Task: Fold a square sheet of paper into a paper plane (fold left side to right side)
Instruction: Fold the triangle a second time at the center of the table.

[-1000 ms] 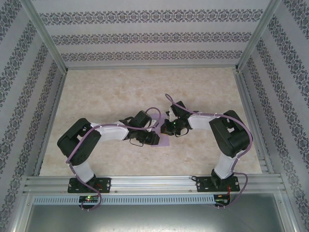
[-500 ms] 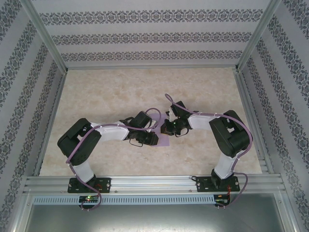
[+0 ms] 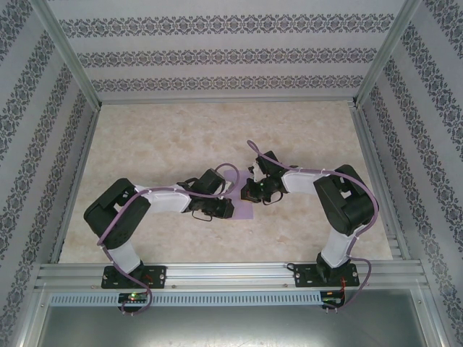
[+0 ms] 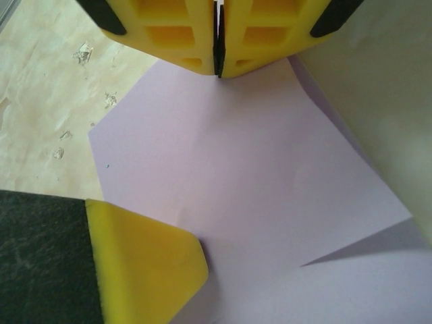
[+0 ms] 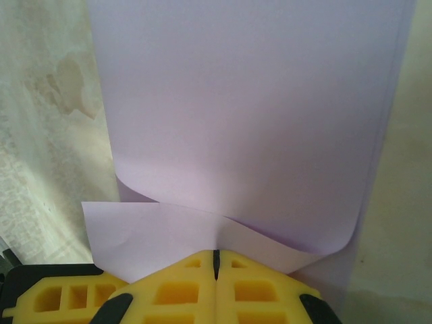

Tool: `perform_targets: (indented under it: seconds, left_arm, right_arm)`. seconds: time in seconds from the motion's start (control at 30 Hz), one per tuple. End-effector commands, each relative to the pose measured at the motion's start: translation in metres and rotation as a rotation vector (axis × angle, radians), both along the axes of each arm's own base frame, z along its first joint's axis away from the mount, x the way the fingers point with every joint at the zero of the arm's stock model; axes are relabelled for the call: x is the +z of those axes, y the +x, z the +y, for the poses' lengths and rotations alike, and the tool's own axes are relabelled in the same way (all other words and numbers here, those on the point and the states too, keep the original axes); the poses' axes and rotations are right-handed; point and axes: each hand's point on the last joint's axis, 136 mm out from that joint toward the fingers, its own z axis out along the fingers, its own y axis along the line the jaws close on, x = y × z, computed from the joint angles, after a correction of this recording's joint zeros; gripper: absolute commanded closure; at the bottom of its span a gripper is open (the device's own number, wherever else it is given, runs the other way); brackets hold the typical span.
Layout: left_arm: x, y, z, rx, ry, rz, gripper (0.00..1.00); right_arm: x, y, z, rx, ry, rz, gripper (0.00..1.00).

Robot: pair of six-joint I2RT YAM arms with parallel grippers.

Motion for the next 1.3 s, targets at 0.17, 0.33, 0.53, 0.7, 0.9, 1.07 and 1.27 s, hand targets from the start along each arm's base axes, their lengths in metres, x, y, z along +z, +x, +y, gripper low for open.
perform_targets:
  seconds: [0.17,0.33,0.53,0.7,0.9,1.07,1.27]
  left_arm:
    - [-0.02,-0.021,0.017,0.005,0.067,0.074,0.93]
    - [-0.02,-0.021,0.016,0.001,0.065,0.074,0.94]
    - [-0.019,-0.021,0.015,-0.001,0.063,0.074,0.94]
    - [-0.019,-0.02,0.016,-0.002,0.067,0.073,0.94]
    - [-0.019,-0.02,0.016,-0.001,0.07,0.073,0.94]
    - [-0.02,-0.02,0.016,-0.003,0.073,0.074,0.94]
    - [-0.02,-0.021,0.017,-0.003,0.076,0.075,0.95]
  right_arm:
    - [0.027,0.006,-0.006,0.001,0.018,-0.072,1.0]
    - [0.035,-0.013,0.0,0.038,0.03,-0.067,1.0]
    - [0.024,-0.035,0.018,0.089,0.034,-0.025,1.0]
    - [0.016,-0.039,0.026,0.111,0.024,-0.004,1.0]
    - [0.005,-0.042,0.029,0.127,-0.004,0.011,1.0]
    - [-0.002,-0.039,0.025,0.127,-0.042,0.01,1.0]
    - [-0.004,-0.034,0.021,0.118,-0.07,0.005,1.0]
